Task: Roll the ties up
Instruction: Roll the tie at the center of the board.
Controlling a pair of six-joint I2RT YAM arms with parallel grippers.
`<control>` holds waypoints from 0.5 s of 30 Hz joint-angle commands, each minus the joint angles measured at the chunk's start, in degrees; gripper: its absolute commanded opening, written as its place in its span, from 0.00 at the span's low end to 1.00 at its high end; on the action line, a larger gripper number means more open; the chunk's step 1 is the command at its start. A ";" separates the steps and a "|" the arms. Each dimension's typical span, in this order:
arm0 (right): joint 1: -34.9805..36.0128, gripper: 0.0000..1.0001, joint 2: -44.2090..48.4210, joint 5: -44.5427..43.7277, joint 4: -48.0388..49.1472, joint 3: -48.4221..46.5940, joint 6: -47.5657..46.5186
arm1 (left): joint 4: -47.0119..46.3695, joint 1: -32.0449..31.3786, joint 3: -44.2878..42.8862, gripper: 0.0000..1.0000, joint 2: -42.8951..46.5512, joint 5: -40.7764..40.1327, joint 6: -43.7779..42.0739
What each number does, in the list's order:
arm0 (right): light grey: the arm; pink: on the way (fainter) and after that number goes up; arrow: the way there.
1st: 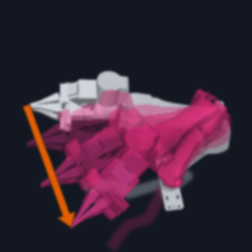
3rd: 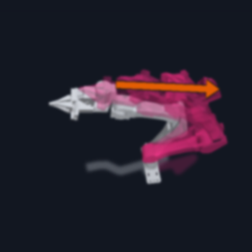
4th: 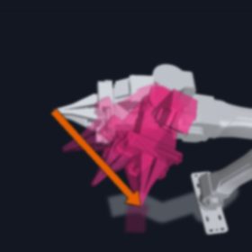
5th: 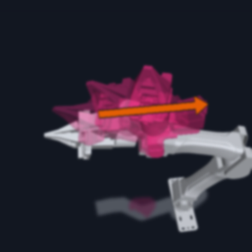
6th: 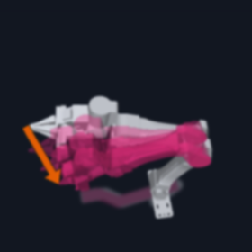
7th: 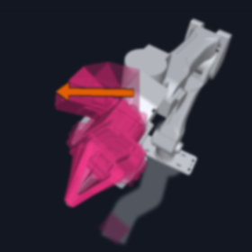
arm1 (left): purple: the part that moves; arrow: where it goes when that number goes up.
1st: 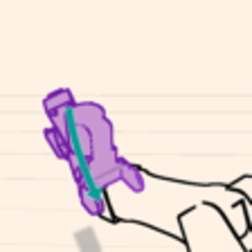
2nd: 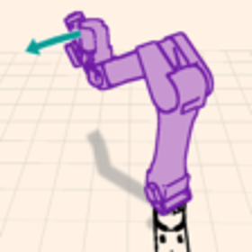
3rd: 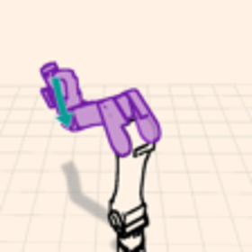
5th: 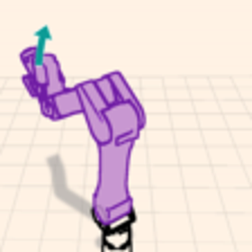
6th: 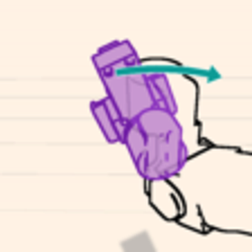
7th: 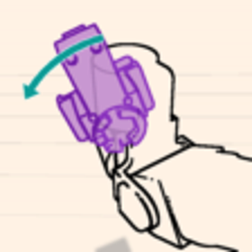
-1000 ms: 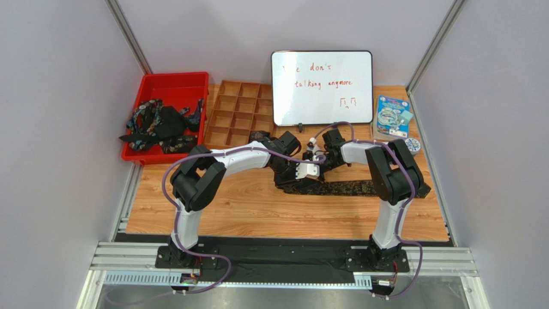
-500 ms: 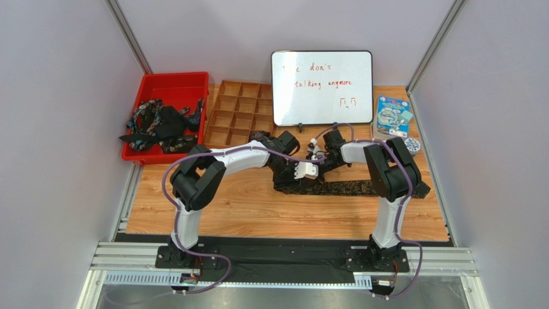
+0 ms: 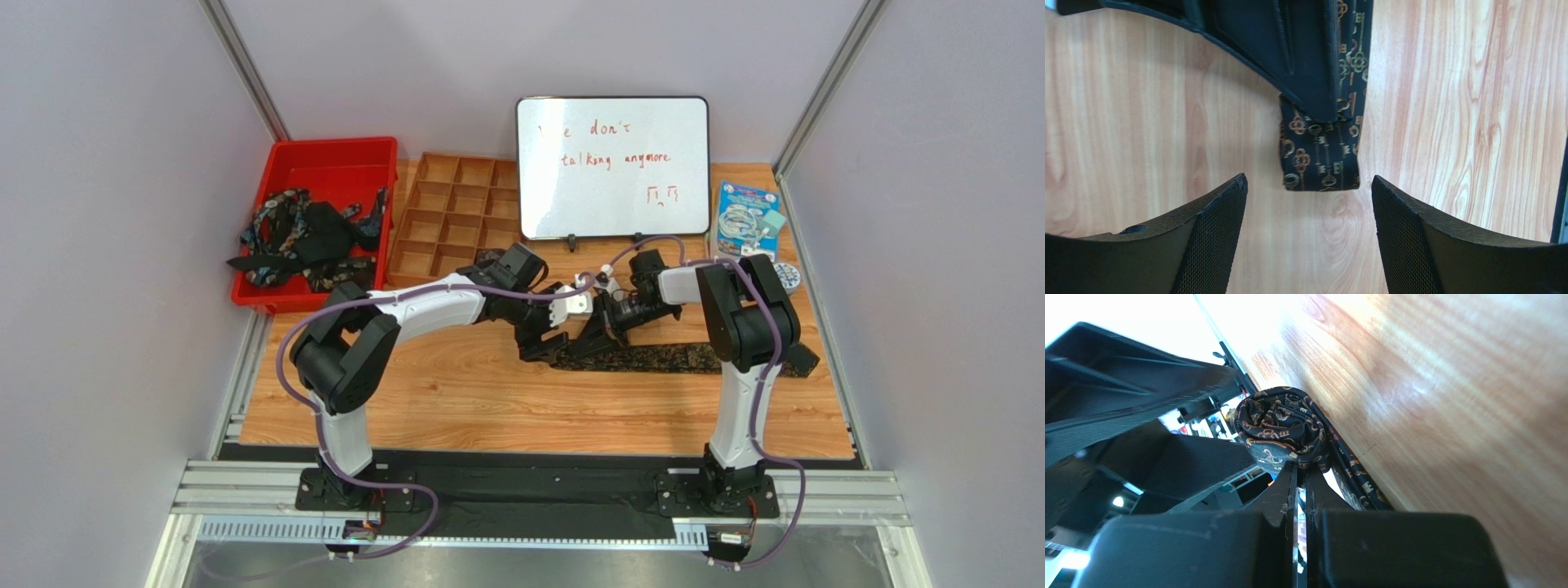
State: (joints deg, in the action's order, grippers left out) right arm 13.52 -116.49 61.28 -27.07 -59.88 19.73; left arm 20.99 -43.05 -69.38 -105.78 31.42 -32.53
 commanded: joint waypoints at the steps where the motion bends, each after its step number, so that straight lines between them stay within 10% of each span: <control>1: -1.56 0.00 -4.45 -5.90 -4.92 -0.06 -3.02 | -10.00 -0.19 3.11 0.80 1.72 6.28 4.31; 15: -1.65 0.00 -5.59 -3.18 -6.51 0.11 -5.14 | -14.58 -3.09 3.73 0.65 -2.94 3.30 4.06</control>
State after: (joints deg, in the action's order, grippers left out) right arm 12.19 -118.74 64.58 -29.36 -61.08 12.75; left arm 6.94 -44.64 -64.66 -107.70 34.11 -26.70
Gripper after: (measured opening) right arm 0.015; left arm 0.664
